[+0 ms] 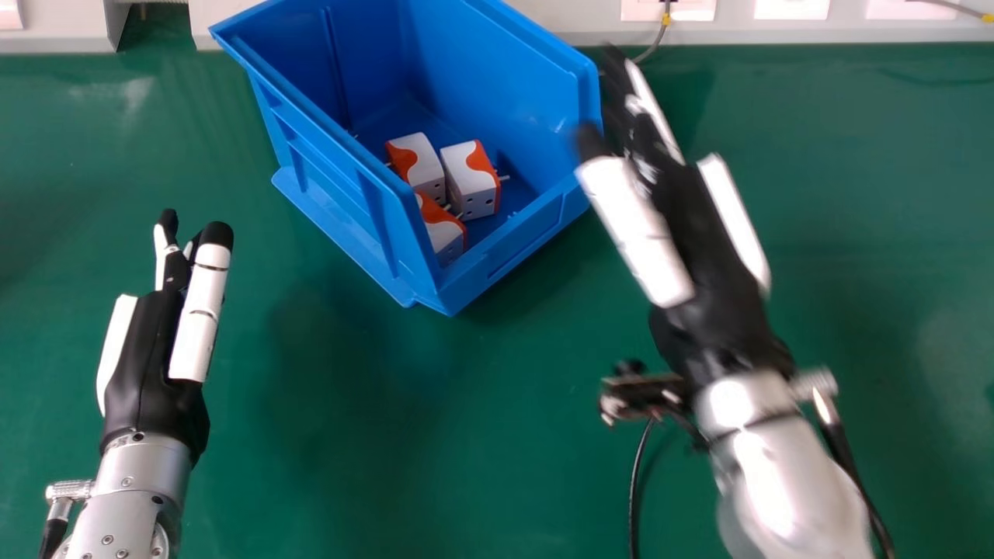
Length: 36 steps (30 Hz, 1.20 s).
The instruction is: Pick all objects and put in blue box
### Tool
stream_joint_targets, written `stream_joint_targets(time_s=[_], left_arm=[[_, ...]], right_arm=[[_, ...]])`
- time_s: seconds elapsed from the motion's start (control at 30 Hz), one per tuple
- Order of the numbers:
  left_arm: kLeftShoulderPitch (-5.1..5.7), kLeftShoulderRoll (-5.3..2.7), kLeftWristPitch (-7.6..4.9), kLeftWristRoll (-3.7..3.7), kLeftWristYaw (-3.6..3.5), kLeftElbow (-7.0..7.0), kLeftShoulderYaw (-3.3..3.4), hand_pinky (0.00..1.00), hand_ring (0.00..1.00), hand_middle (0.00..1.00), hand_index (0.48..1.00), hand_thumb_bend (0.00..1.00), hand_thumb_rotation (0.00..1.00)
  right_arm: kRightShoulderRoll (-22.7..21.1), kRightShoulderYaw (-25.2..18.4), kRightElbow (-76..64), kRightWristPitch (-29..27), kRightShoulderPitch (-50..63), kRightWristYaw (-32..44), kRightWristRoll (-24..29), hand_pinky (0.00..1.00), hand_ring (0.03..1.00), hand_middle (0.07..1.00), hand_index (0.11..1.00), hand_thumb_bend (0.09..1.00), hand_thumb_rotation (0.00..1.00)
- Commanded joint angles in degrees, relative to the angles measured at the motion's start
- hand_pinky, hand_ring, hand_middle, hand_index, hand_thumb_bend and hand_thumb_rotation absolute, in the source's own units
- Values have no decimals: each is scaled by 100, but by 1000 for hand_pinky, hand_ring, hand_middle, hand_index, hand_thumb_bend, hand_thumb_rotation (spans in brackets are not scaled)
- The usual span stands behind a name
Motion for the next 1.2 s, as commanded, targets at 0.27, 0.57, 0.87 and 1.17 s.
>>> stream_joint_targets(time_s=[0.27, 0.57, 0.87, 1.17], left_arm=[[-379, 402, -390, -246, -368, 437, 313, 998, 1000, 997, 993, 444, 969], [-512, 527, -962, -284, -554, 1032, 385, 992, 1000, 987, 991, 453, 956], [-541, 616, -971, -212, -528, 1110, 366, 984, 998, 983, 988, 467, 947], [-566, 653, -1144, -204, -571, 1307, 347, 974, 992, 978, 984, 461, 944]], right_arm=[[736, -1167, -868, 279, 739, 232, 3996, 995, 1000, 1000, 998, 575, 996], [556, -1157, -862, 109, 695, 38, 3541, 1000, 1000, 1000, 1000, 585, 1000], [519, -1231, -907, 104, 746, -16, 3247, 1000, 1000, 1000, 1000, 587, 1000], [-1230, -1467, -775, 249, 773, -144, 167, 1000, 1000, 1000, 1000, 570, 1000]])
